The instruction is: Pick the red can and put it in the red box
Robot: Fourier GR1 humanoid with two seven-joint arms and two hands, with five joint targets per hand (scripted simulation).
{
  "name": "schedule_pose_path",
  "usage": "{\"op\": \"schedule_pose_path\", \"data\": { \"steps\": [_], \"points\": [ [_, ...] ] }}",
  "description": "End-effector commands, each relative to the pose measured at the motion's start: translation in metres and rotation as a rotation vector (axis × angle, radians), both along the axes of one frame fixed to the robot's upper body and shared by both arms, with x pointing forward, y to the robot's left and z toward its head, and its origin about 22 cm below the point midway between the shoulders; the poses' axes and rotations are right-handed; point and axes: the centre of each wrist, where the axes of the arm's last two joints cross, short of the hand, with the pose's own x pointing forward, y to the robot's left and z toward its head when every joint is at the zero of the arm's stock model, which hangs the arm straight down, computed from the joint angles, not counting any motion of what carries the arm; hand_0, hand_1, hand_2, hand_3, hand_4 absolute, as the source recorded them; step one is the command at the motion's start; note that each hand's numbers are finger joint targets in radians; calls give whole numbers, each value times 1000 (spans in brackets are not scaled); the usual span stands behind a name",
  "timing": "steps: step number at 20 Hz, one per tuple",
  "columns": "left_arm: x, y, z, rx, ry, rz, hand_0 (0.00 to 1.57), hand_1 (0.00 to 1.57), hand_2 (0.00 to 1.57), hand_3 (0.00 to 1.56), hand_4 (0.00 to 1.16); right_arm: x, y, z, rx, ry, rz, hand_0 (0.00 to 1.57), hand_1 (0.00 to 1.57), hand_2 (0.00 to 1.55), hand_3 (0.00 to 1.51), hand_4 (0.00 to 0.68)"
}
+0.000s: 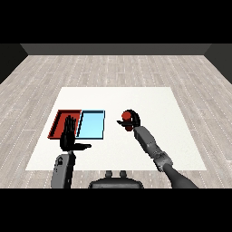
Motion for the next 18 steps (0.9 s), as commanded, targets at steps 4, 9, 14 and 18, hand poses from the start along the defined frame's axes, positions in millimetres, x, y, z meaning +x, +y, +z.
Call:
{"op": "schedule_pose_path", "data": {
  "steps": [4,9,14,18],
  "points": [
    [0,-6,10,7,10,-17,0,0,0,0,0,-6,-4,18,20,-117,-25,1543,1543,1459,1381,582],
    [1,-9,9,53,-2,-57,0,0,0,0,0,-2,-19,55,60,-231,3,1538,1538,1469,1397,617],
    [6,-41,37,41,46,-139,0,0,0,0,0,-14,-27,79,108,-334,-8,1485,1485,1441,1398,631],
    [6,-62,37,93,66,-160,0,0,0,0,0,-42,-37,98,96,-372,6,1440,1440,1405,1382,628]
  ]
}}
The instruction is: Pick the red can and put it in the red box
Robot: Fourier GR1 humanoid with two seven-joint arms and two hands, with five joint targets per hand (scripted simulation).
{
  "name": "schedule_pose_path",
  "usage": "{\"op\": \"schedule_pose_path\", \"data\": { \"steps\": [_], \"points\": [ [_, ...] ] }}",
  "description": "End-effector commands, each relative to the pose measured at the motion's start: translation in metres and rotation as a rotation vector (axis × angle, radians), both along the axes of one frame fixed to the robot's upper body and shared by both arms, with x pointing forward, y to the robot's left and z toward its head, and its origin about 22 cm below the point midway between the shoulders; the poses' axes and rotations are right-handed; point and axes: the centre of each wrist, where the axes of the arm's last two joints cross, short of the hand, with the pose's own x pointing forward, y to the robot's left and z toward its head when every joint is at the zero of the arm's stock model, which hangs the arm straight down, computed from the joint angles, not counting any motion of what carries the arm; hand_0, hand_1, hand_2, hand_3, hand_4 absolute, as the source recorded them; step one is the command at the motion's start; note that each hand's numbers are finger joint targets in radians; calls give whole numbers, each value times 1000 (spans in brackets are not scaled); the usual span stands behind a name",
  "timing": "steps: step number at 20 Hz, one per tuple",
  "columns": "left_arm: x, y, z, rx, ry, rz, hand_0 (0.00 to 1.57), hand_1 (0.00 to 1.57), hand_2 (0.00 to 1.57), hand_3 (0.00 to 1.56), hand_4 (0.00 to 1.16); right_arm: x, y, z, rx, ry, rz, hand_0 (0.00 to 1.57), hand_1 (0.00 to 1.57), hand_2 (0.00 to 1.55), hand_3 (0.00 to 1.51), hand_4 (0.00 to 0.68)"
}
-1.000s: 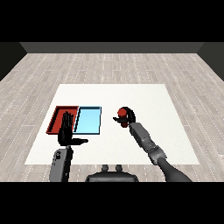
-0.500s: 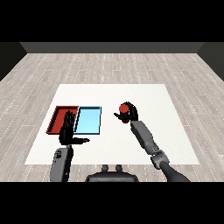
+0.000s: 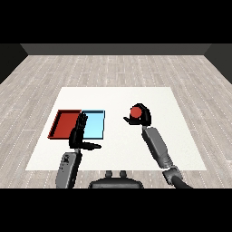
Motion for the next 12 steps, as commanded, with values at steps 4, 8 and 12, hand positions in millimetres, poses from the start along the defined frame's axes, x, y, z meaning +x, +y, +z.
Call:
{"op": "schedule_pose_path", "data": {
  "steps": [4,8,12],
  "points": [
    [5,-4,9,27,35,-40,0,0,0,0,0,-42,45,31,28,-54,-5,1440,1440,1405,1382,628],
    [-4,-52,-4,82,56,-59,0,0,0,0,0,-44,51,47,28,-84,22,1438,1438,1410,1381,622],
    [18,-76,9,83,90,-70,0,0,0,0,0,-56,54,35,32,-111,27,1420,1420,1415,1397,630]
  ]
}}
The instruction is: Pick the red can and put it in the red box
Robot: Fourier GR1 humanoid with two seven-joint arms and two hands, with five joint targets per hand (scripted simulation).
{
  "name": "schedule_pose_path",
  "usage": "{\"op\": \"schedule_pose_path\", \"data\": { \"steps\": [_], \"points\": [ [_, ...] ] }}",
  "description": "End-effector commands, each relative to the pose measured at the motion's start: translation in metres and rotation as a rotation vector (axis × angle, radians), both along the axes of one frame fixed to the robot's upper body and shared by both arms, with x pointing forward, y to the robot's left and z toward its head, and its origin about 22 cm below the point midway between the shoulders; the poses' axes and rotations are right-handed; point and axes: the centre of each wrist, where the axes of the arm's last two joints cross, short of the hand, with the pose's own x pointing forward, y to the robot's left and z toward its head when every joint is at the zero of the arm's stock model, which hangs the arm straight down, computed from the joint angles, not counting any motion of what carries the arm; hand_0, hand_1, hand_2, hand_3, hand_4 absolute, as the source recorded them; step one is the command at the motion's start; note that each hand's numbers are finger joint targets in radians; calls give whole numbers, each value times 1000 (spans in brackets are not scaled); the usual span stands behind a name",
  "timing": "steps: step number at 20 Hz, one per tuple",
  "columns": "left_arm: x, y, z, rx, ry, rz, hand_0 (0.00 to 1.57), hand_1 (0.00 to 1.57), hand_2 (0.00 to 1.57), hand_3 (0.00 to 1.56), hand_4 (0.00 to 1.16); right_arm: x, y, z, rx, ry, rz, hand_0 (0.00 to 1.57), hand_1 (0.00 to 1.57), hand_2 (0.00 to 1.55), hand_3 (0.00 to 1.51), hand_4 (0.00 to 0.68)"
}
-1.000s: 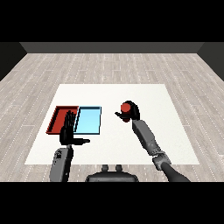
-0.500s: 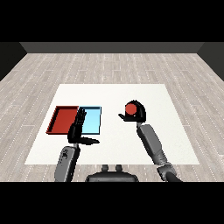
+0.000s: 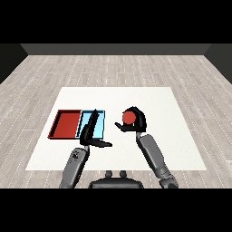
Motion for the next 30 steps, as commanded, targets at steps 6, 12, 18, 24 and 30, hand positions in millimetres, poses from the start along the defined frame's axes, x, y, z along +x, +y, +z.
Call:
{"op": "schedule_pose_path", "data": {
  "steps": [6,12,18,24,30],
  "points": [
    [15,-22,-40,12,66,-34,0,0,0,0,0,-25,12,22,27,-67,54,1442,1442,1430,1395,616],
    [1,-44,-43,32,110,-27,0,0,0,0,0,-21,20,0,23,-86,25,1451,1451,1442,1395,651],
    [-1,-52,-53,14,139,-56,0,0,0,0,0,-10,30,-2,26,-85,47,1462,1462,1435,1392,653],
    [9,-50,-39,22,155,-70,0,0,0,0,0,-33,33,22,32,-111,117,1469,1469,1437,1386,662],
    [12,-59,-52,-17,159,-77,0,0,0,0,0,-33,29,-3,49,-84,104,1440,1440,1431,1398,658]
  ]
}}
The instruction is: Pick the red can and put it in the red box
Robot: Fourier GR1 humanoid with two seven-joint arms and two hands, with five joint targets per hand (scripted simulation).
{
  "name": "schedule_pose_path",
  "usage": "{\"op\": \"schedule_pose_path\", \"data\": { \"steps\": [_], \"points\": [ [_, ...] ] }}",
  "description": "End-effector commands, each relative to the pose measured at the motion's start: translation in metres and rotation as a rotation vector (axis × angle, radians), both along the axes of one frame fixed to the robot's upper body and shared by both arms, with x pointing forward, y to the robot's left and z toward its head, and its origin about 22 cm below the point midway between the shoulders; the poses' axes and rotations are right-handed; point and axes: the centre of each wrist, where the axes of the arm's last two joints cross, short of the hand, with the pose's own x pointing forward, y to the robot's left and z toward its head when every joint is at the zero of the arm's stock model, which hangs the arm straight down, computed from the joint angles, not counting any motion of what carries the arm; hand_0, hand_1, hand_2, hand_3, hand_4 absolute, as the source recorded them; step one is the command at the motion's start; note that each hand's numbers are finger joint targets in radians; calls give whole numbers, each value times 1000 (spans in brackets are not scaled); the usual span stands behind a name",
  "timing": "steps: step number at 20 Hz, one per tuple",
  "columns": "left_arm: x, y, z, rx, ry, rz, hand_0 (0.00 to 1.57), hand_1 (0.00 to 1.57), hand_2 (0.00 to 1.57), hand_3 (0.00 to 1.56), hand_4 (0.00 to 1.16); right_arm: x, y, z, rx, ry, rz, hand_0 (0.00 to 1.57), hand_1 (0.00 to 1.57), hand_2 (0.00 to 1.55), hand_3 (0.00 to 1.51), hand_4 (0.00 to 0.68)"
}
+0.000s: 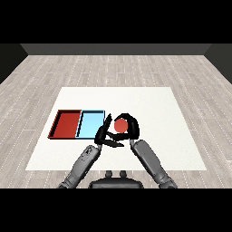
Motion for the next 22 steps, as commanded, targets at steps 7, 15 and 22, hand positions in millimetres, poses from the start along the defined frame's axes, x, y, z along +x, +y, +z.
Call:
{"op": "schedule_pose_path", "data": {
  "steps": [7,15,22],
  "points": [
    [9,-9,-23,-47,19,-38,0,0,0,0,0,-13,25,2,56,11,42,1514,1514,1454,1419,657],
    [-13,-40,-7,-52,12,-70,0,0,0,0,0,-12,30,-5,57,2,61,1521,1521,1456,1403,648],
    [1,-18,-13,-113,86,161,1447,1447,1478,1424,1113,-12,33,-9,33,26,91,1560,1560,1467,1397,654]
  ]
}}
